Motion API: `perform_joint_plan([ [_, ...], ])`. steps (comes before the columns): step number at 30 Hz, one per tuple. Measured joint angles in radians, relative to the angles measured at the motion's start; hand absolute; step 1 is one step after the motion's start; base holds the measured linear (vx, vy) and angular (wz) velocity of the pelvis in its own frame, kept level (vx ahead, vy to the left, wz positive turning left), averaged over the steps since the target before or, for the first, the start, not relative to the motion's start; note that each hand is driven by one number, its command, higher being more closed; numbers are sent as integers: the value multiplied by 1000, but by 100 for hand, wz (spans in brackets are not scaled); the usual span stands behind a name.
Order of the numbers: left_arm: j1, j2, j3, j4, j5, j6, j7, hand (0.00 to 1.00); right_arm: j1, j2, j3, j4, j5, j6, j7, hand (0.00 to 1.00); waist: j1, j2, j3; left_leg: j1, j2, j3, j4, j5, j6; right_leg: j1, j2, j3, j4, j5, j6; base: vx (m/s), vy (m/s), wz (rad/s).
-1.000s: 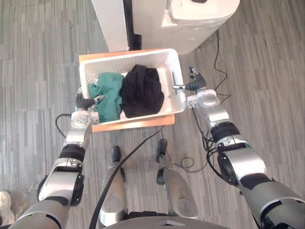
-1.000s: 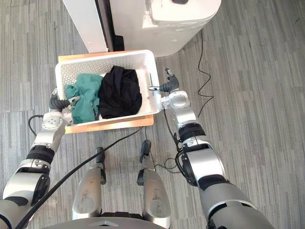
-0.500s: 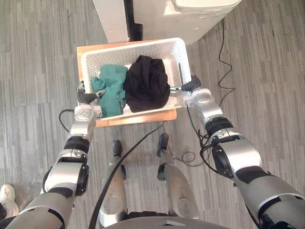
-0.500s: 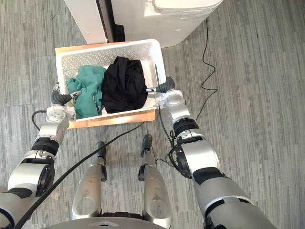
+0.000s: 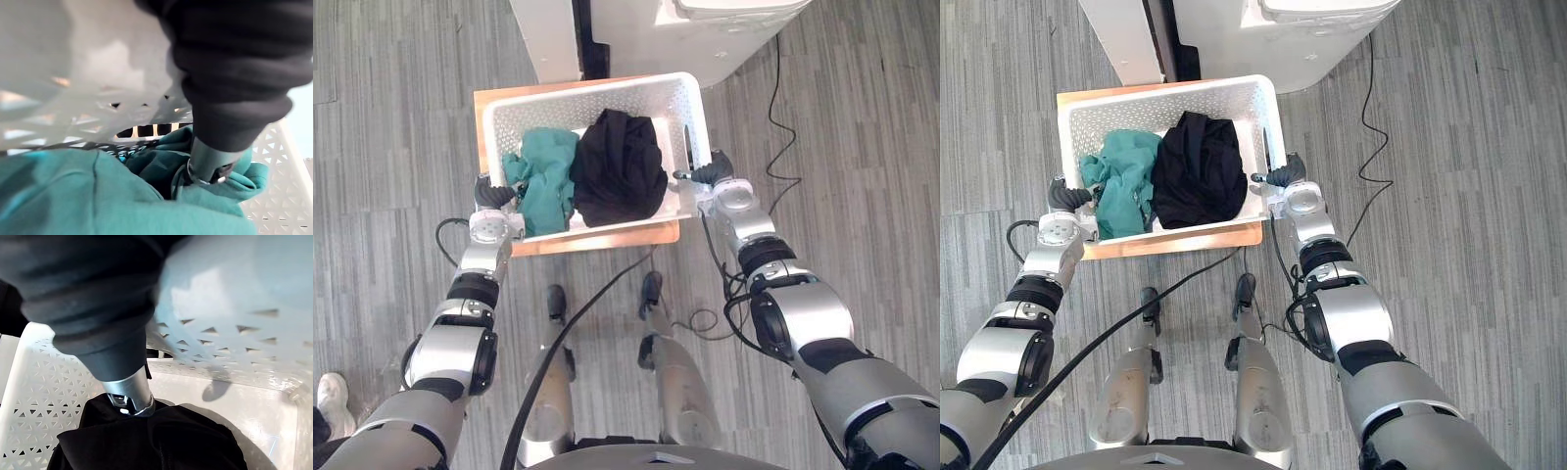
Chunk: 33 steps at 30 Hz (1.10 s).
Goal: Pick up the laundry basket with both hands and put the clothes into the washing machine.
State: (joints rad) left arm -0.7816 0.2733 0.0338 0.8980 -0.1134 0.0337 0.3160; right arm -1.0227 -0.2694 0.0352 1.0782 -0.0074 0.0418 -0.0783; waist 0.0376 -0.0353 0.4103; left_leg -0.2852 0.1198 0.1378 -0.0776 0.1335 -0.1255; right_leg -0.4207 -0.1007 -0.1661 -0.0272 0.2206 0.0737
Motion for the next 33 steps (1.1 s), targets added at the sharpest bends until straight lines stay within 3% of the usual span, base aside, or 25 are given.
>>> perform_joint_plan([
  [10, 5, 11, -56, 14, 40, 48, 20, 100, 30, -1, 46, -5, -1, 0, -1, 100, -4, -1, -4, 27, 0, 0, 0, -2, -2, 39, 1, -4, -25, 8, -4, 13, 45, 0],
  [19, 141, 50, -115, -150, 40, 89, -4, 100, 163, -30, 152, -146, -17, 32, 12, 100, -6, 0, -4, 67, 2, -4, 1, -10, -3, 87, 1, -11, -34, 8, -4, 4, 43, 1],
  [25, 298, 142, -147, -351, -58, 93, -39, 100, 316, -65, 261, -335, 177, 74, 32, 100, -11, 0, -4, 96, 4, -1, 44, -47, -6, 136, 1, -12, -39, 5, -4, 10, 33, -1],
  [30, 439, 202, -142, -525, -109, 93, -41, 100, 439, -130, 287, -517, 293, 74, 77, 100, -12, 0, -7, 123, 9, -4, 76, -73, -6, 181, 4, -18, -39, -7, -2, 16, 15, 1],
  [33, 540, 202, -136, -590, -119, 92, -62, 100, 534, -170, 303, -597, 357, 74, 95, 100, -13, -2, -79, 131, 11, -9, 76, -80, -5, 195, 5, -27, -45, -13, -2, 66, 27, 5],
])
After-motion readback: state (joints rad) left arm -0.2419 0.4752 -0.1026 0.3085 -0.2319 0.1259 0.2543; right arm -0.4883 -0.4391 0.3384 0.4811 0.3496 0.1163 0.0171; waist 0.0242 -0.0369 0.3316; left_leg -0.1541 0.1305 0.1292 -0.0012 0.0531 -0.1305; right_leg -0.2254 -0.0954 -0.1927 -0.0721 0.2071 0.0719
